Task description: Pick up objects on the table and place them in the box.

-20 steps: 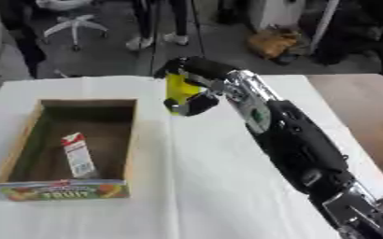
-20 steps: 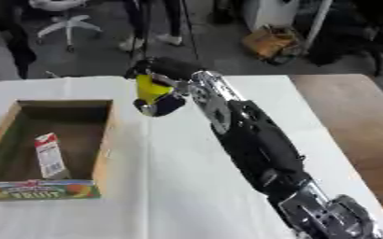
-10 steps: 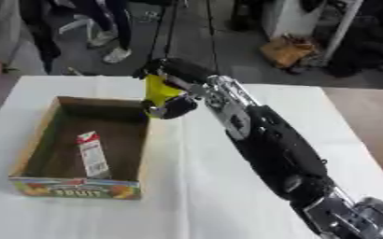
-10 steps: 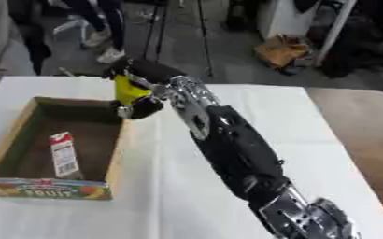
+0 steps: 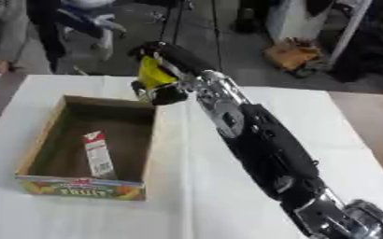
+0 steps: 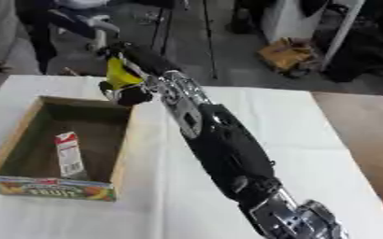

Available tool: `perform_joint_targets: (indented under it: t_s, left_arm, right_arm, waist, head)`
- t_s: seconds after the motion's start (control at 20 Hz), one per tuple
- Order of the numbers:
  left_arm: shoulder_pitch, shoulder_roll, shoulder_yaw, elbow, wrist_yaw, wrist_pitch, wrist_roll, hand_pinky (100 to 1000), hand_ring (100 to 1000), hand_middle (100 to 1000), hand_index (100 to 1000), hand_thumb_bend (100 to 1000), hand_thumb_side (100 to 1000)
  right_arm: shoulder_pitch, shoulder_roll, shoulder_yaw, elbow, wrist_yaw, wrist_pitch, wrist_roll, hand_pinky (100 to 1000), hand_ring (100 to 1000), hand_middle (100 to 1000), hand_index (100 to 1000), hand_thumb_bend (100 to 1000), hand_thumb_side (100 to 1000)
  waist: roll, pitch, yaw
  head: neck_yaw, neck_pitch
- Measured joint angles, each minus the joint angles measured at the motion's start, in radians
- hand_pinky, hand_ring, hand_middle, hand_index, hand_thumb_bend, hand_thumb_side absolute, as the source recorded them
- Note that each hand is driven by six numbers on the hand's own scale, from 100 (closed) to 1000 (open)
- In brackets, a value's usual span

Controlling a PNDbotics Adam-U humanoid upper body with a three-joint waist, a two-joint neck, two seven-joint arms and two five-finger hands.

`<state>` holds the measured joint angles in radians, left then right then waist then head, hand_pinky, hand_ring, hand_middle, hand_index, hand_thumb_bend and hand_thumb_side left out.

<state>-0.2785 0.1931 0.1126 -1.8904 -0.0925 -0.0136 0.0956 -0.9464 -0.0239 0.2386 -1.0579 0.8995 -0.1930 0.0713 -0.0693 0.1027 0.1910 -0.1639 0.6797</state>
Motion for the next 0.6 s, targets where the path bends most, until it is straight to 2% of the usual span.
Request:
perform_joint_targets:
  t_s: [0.05, 0.2, 0.25, 0.3, 0.6]
  left_arm:
    - [-0.001, 0.000, 0.000, -0.002, 0.000, -0.001, 0.002, 626, 829, 679, 776, 411, 978]
    - [-0.002, 0.000, -0.004, -0.005, 0.002, -0.003, 0.008, 626, 829, 679, 776, 411, 978]
    - [-0.002, 0.000, -0.005, -0.005, 0.003, -0.004, 0.008, 626, 829, 679, 776, 412, 976]
    - [-0.002, 0.000, -0.005, -0.006, 0.003, -0.004, 0.009, 626, 829, 679, 776, 411, 978]
    - [-0.003, 0.000, -0.005, -0.006, 0.003, -0.004, 0.010, 625, 829, 679, 776, 411, 978]
  right_arm:
    - [0.008, 0.009, 0.015, 0.012, 0.003, -0.004, -0.010, 122, 355, 789, 939, 100, 401]
    - [0.039, 0.033, 0.049, 0.056, 0.009, -0.029, -0.018, 121, 354, 790, 945, 100, 402]
    - [0.051, 0.037, 0.058, 0.069, 0.010, -0.042, -0.014, 123, 356, 795, 951, 100, 373]
    - [0.061, 0.038, 0.066, 0.079, 0.009, -0.055, -0.008, 123, 356, 795, 951, 100, 398]
    - [0.081, 0.034, 0.090, 0.084, -0.009, -0.138, 0.047, 119, 354, 797, 955, 100, 389]
  waist:
    - [0.000, 0.000, -0.001]
    - [0.000, 0.002, -0.005]
    - [0.001, 0.002, -0.006]
    - [0.001, 0.002, -0.006]
    - [0.007, 0.002, -0.007]
  head:
    - [0.000, -0.002]
    - [0.000, -0.006]
    - [0.000, -0.006]
    - [0.000, -0.006]
    - [-0.003, -0.006]
